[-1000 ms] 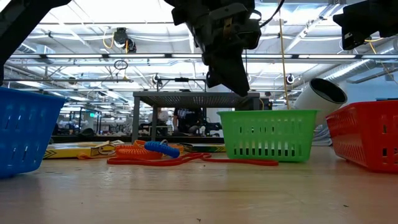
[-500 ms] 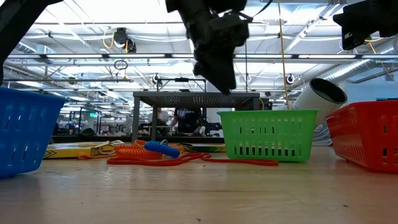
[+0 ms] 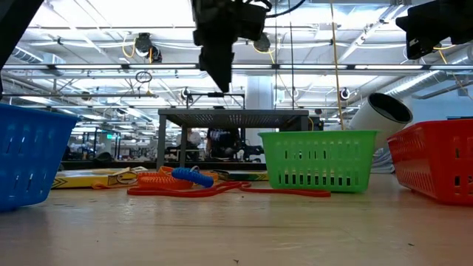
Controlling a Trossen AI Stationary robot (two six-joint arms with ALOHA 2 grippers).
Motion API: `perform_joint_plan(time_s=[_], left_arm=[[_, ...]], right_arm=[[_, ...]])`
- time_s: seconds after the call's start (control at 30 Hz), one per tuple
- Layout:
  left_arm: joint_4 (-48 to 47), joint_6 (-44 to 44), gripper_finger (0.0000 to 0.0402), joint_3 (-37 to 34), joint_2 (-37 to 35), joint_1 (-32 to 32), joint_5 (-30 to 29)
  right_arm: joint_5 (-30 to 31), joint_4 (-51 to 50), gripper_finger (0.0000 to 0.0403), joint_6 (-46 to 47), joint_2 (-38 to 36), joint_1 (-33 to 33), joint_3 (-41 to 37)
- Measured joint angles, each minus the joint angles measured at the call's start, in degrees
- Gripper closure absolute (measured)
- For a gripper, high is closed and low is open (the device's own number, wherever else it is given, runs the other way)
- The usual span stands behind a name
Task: Pick & Place Office Desk Supplies
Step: Put the crayon box into the green bin
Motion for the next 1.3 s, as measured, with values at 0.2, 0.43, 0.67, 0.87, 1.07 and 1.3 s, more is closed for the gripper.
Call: perform_joint_plan(time_s=[0.2,0.43,0.67,0.87,1.07,1.3], left_arm=[[-7.05,12.91,0.0240,0.00,-0.21,-2.50,3.77],[-12.72,26.88,0.0240,-1.67,-1.93,-2.89,17.34],[-11.44,37.88,0.0241,-8.40,-2.56,-2.48,21.04],[-5.77,38.18,0.0241,-15.92,-2.44,-1.82,12.79],[-1.53,40.16,0.0241,-20.88,-2.44,-1.95,12.85],[2.28,39.91,0.0241,-27.03,-2.44,-2.41,13.12]], right_arm=[[0.00,-0.02,0.0308,-0.01,0.02,0.00,0.00],[0.01,0.01,0.0307,-0.01,0.01,0.00,0.00],[0.02,0.00,0.0309,0.00,0.00,0.01,0.00],[0.00,-0.02,0.0308,-0.02,0.00,0.01,0.00],[0.01,-0.02,0.0308,-0.02,0.01,0.00,0.00],[0.00,-0.02,0.0310,0.00,0.02,0.00,0.00]])
